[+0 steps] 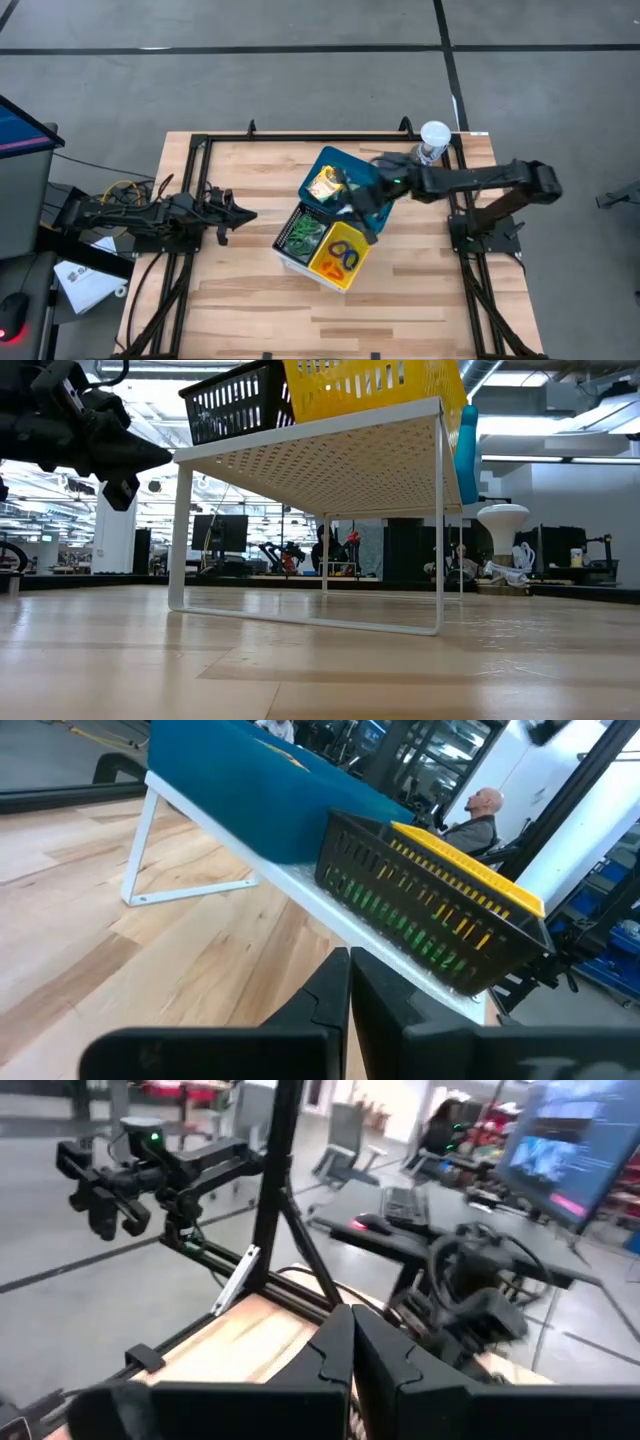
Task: Pick & Place Office Desk Supplies
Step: Return to Home Position
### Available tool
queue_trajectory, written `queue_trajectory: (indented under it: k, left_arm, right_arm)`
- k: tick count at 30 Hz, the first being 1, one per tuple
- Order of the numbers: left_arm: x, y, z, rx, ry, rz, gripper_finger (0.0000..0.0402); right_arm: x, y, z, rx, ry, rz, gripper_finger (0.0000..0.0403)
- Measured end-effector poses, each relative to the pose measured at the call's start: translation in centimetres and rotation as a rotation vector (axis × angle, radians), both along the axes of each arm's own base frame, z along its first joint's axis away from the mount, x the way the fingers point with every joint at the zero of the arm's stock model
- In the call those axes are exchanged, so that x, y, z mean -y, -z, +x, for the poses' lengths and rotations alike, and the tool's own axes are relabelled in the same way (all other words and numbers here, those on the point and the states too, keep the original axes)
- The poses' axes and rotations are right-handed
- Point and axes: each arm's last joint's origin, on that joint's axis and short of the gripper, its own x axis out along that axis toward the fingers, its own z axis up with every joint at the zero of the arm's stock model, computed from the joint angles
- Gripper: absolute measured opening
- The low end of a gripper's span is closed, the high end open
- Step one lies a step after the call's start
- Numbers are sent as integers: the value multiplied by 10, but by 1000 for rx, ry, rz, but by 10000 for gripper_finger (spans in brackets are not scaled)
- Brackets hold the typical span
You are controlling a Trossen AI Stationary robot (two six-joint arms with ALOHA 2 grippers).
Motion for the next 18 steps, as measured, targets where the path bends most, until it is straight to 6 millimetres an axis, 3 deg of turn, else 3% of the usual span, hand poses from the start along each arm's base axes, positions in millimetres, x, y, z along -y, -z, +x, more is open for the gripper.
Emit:
queue_trajectory:
  k: [13, 18]
  left_arm:
    - [0, 2, 1, -22, 1, 1, 6]
    - [0, 2, 1, -20, 5, 0, 7]
  right_arm:
    - [37, 76, -133, 94, 166, 70, 0]
    - [42, 96, -171, 121, 222, 114, 0]
